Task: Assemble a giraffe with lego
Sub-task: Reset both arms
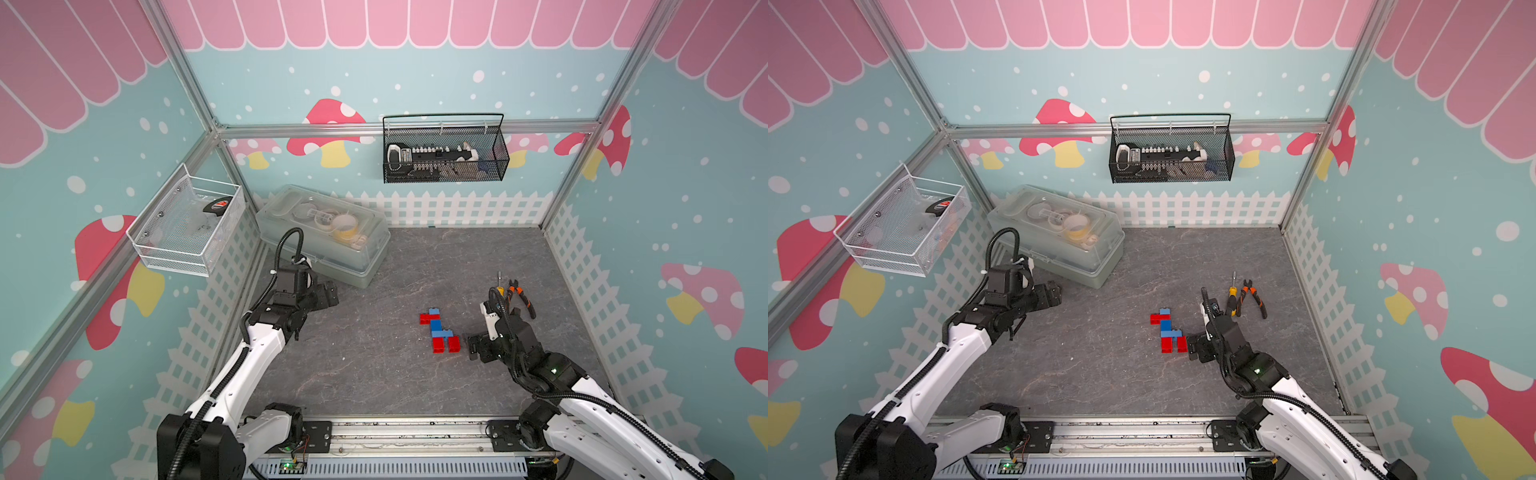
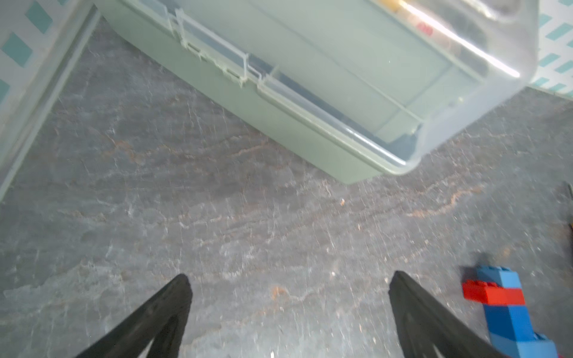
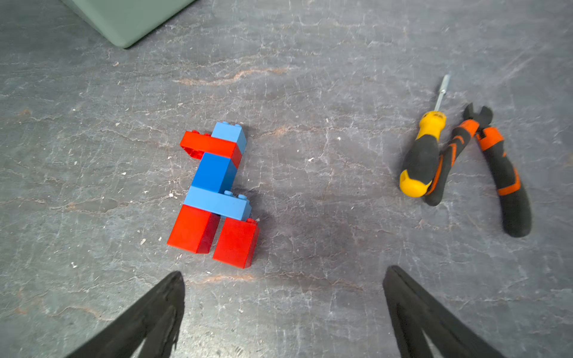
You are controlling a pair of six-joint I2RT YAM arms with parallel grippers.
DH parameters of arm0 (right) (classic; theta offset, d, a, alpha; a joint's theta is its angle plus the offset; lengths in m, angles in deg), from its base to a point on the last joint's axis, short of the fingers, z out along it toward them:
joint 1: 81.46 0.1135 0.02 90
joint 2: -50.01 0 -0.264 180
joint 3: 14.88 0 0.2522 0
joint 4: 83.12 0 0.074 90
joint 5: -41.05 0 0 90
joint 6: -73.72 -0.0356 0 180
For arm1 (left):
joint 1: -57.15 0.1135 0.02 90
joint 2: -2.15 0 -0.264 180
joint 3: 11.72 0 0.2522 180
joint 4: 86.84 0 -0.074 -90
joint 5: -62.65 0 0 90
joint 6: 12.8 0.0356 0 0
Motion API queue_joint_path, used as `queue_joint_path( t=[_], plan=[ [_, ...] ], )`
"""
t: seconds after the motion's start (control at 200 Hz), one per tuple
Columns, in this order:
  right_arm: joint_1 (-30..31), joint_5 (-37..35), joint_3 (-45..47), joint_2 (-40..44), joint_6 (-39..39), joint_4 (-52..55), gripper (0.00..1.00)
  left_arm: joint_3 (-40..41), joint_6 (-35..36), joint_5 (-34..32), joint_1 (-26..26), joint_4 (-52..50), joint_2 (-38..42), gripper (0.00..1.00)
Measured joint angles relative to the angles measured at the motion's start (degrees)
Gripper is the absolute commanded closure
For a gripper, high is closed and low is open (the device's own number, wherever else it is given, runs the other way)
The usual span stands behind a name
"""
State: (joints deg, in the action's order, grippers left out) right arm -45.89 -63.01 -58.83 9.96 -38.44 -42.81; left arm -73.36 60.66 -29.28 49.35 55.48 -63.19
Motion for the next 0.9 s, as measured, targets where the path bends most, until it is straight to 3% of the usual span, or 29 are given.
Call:
queue_joint_path(
  t=[0.21, 0.45, 0.71, 0.9],
  plan=[
    [-0.66, -5.9, 0.15, 0.11, 6.99, -4.7, 0.01, 5.97, 3.43, -4.79, 1.27, 15.04, -3.52, 0.01],
    [-4.76, -13.79, 11.58, 2.16, 19.93, -24.59, 0.01, 11.61, 7.5, -7.08, 1.73, 33.27, -10.54, 0.01],
    [-17.7, -8.07, 21.77, 0.72, 24.7, -45.94, 0.01, 17.46, 12.94, -5.95, 2.16, 45.86, -9.42, 0.0],
    [-24.15, -3.76, 22.82, -8.57, 24.76, -58.58, 0.02, 22.01, 15.39, -7.08, 3.23, 52.96, -8.31, 0.01]
  ],
)
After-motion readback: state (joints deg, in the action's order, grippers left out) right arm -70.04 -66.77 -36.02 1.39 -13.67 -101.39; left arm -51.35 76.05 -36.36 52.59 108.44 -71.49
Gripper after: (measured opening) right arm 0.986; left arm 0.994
